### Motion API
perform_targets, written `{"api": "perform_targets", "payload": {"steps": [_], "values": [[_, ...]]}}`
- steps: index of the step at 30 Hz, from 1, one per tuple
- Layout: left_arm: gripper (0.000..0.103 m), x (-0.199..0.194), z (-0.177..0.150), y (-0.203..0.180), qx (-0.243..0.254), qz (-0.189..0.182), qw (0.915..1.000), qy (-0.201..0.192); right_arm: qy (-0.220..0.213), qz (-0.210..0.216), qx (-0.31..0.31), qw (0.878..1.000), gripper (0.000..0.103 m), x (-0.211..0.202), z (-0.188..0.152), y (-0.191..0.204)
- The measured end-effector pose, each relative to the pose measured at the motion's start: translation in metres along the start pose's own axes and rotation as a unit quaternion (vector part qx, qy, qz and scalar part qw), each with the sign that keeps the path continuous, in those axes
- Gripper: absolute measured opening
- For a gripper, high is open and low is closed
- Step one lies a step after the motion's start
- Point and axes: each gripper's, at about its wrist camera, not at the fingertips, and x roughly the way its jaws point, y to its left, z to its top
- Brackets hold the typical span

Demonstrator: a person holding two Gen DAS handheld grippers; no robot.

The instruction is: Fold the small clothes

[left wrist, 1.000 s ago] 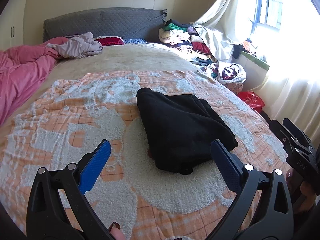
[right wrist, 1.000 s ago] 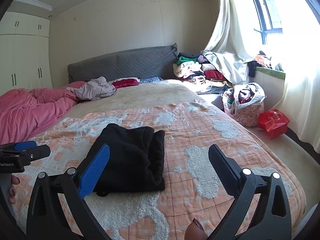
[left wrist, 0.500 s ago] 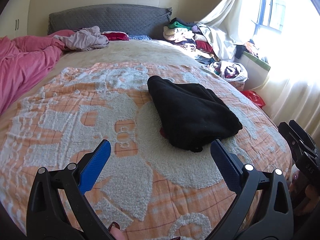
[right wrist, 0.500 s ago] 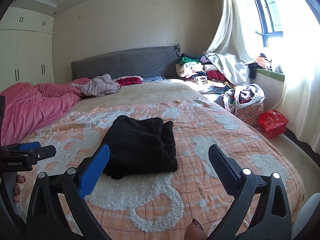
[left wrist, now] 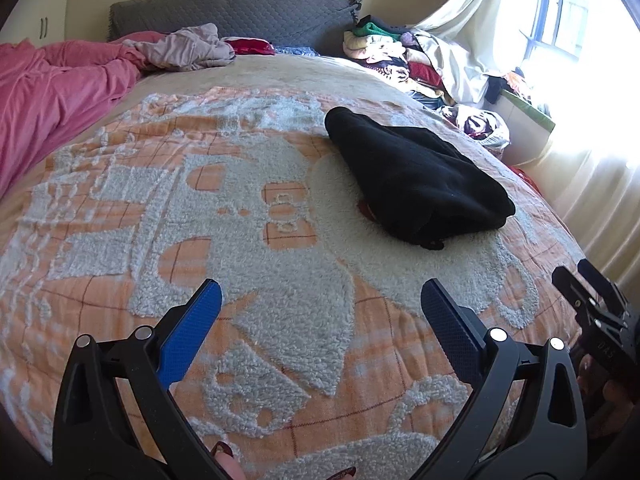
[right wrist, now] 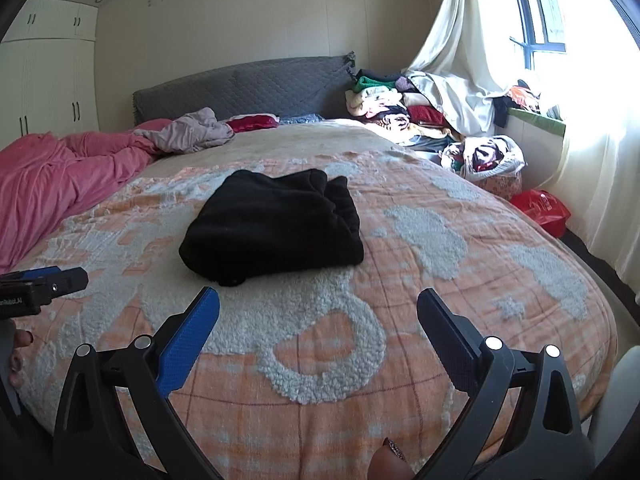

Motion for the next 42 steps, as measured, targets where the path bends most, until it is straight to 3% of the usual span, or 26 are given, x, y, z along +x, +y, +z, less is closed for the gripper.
{"api": "perform_targets", "payload": {"steps": [4,42], "values": [[0.094,0.0025,-0.0038,0.0001,-0.004,-0.005,1.0,0.004,0.025,-0.004,-0.006,1.0,0.098,0.0114,-0.0088,0.0041],[0.094,0.0054,-0.0073,-0.0074,0.009,0.016,0.9997,0.019,0.016,-0.007,-0.007,1.0,0.098,0.0101,-0.0104,0.0013]]}}
